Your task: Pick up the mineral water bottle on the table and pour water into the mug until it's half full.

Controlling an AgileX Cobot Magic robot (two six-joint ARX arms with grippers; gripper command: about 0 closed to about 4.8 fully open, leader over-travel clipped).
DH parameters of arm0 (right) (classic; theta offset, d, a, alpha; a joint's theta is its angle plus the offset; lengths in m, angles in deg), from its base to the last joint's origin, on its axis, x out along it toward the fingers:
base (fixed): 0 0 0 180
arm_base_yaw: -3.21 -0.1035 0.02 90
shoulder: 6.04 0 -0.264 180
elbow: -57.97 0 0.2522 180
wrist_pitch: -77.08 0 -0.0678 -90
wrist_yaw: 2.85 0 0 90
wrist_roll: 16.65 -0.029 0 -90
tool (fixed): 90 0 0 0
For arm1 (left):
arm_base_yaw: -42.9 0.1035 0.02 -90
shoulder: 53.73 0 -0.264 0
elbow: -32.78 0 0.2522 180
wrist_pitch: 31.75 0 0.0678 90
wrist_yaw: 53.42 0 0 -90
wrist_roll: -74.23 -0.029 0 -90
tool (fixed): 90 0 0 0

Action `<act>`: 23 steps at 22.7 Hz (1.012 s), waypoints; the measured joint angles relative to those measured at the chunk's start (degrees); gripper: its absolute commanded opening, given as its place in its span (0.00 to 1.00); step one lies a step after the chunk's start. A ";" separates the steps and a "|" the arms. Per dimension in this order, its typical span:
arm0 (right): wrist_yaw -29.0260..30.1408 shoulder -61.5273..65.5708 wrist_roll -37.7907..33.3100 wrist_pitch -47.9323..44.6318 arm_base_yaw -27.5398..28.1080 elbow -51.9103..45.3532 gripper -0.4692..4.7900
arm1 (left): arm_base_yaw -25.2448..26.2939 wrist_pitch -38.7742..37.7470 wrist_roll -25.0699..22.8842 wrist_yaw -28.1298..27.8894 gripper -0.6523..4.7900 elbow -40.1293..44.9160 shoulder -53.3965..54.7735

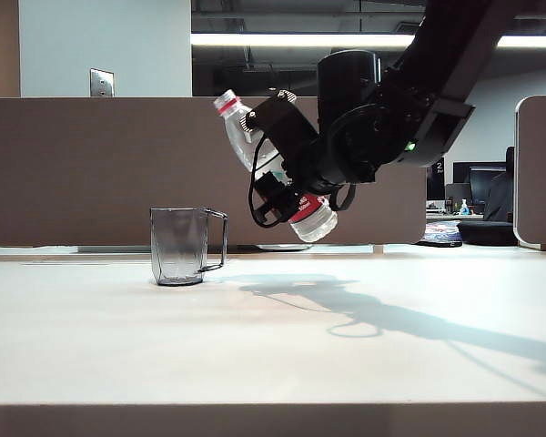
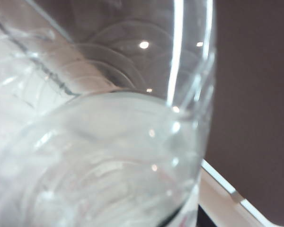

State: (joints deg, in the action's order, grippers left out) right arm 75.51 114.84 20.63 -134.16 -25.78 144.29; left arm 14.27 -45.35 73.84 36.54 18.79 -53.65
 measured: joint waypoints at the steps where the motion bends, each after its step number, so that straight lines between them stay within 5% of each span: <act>1: 0.57 0.42 0.31 -0.02 0.09 0.55 0.69 | 0.00 -0.02 0.00 0.00 0.11 0.00 -0.02; 12: 2.78 6.36 10.43 4.17 0.50 10.58 0.69 | 0.00 0.00 0.00 0.00 0.11 0.00 -0.02; 23: 4.79 6.47 17.49 5.73 1.86 10.73 0.69 | 0.00 -0.02 0.00 0.00 0.11 0.00 -0.02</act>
State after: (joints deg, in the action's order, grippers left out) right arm 80.30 121.31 38.12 -128.43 -23.93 155.02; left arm 14.27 -45.37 73.84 36.54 18.79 -53.67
